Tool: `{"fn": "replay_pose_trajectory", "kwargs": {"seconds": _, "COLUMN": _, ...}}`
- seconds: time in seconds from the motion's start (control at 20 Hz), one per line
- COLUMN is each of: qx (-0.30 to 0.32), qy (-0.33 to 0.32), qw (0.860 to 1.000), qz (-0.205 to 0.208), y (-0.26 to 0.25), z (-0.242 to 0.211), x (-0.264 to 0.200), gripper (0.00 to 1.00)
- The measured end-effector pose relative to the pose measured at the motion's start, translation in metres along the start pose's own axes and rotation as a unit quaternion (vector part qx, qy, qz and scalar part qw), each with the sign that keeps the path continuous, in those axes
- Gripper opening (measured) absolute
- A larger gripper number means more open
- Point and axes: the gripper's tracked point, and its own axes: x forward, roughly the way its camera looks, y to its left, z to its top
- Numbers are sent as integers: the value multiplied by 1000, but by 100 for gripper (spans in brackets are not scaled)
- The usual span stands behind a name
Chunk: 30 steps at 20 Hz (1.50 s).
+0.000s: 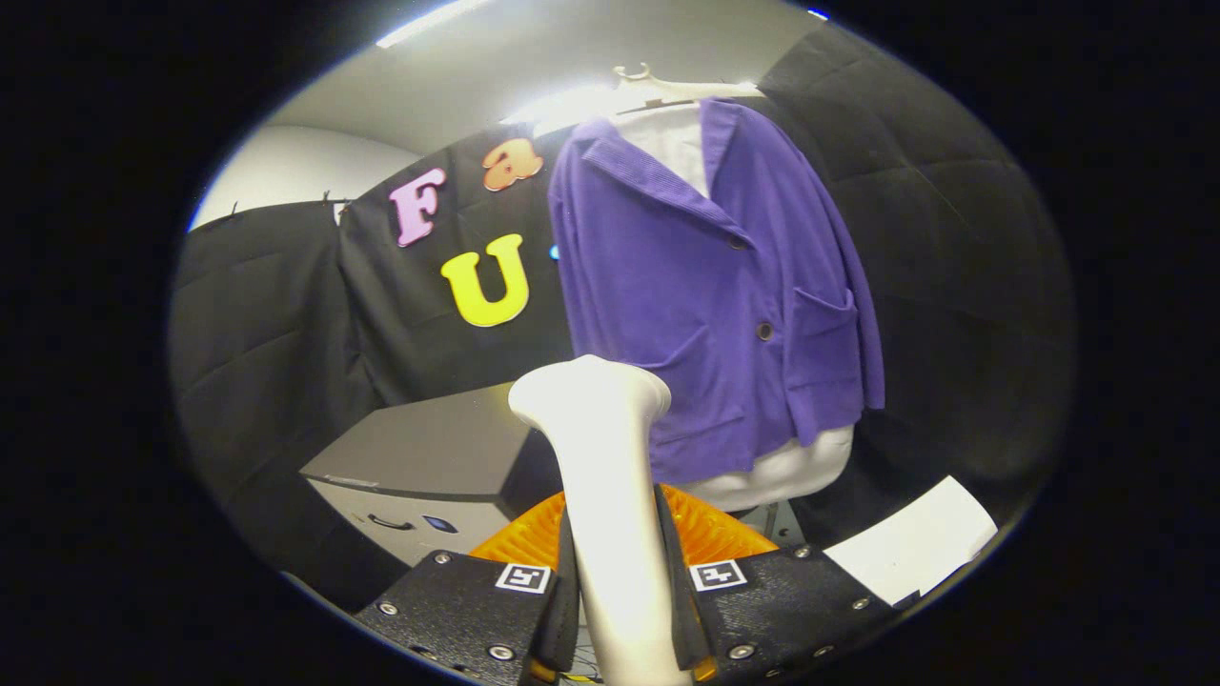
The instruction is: Iron the clothes twice with a garment steamer, once on the left side and once on the right side.
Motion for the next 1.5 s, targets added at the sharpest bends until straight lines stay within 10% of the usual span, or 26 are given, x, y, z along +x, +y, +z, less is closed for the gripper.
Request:
{"fn": "replay_pose_trajectory", "kwargs": {"seconds": 0.85, "qx": -77, "qy": -110, "qw": 991, "qz": 26, "y": 187, "z": 70, "x": 16, "gripper": 39}}
{"fn": "replay_pose_trajectory", "kwargs": {"seconds": 1.5, "qx": -90, "qy": -123, "qw": 988, "qz": -36, "y": 205, "z": 56, "x": 53, "gripper": 39}}
